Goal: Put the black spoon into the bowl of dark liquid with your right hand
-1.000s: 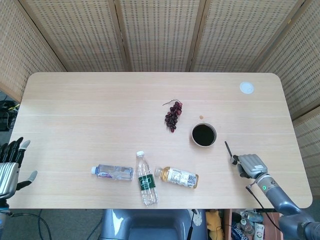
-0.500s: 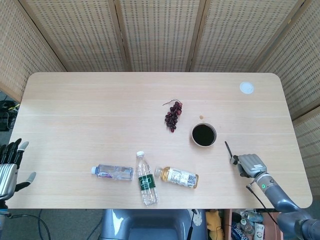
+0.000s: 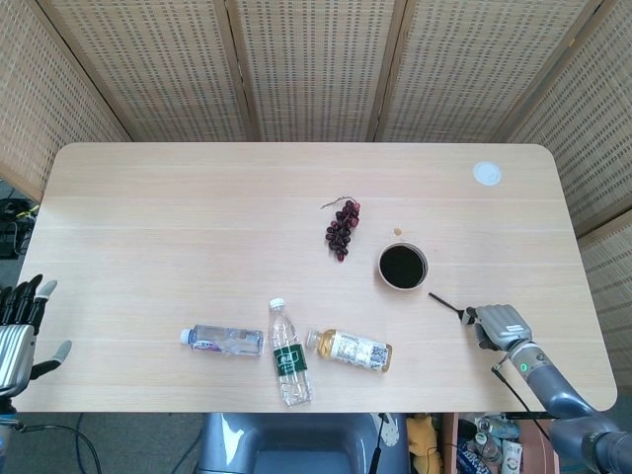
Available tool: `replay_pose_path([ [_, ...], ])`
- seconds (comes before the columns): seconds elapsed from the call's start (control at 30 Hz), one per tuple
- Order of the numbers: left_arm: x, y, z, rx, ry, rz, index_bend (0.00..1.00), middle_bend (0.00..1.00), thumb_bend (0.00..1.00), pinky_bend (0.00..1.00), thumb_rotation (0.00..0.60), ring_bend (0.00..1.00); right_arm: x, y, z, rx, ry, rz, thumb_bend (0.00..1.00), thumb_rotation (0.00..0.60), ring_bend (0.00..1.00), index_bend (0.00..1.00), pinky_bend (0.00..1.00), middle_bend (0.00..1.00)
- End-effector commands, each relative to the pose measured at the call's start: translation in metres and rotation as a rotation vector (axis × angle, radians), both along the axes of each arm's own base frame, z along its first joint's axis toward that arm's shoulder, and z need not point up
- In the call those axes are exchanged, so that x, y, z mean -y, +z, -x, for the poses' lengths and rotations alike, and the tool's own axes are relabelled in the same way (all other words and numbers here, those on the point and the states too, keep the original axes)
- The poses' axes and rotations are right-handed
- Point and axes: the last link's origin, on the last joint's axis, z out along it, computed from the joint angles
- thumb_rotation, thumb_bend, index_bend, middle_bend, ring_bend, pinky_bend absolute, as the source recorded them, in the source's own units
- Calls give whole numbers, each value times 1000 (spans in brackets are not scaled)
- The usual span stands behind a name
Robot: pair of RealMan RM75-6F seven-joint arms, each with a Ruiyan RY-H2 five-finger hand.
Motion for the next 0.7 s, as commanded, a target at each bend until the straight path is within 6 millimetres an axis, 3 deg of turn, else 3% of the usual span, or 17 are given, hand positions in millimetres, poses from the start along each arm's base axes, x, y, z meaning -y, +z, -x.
replay_pose_path([
  [0.03,0,0,0,-2,1,-2,18,0,289,0,600,0,0,0,3,-1,-7,3,949,600,997,393,989,979],
  [0.43,2,0,-3,-2,-4,-5,18,0,288,0,600,0,2,12,8,-4,-7,31,950,600,997,397,989,979],
  [0.7,2,1,-1,1,-2,-6,18,0,289,0,600,0,3,20,-3,20,36,69,950,600,996,397,989,965],
])
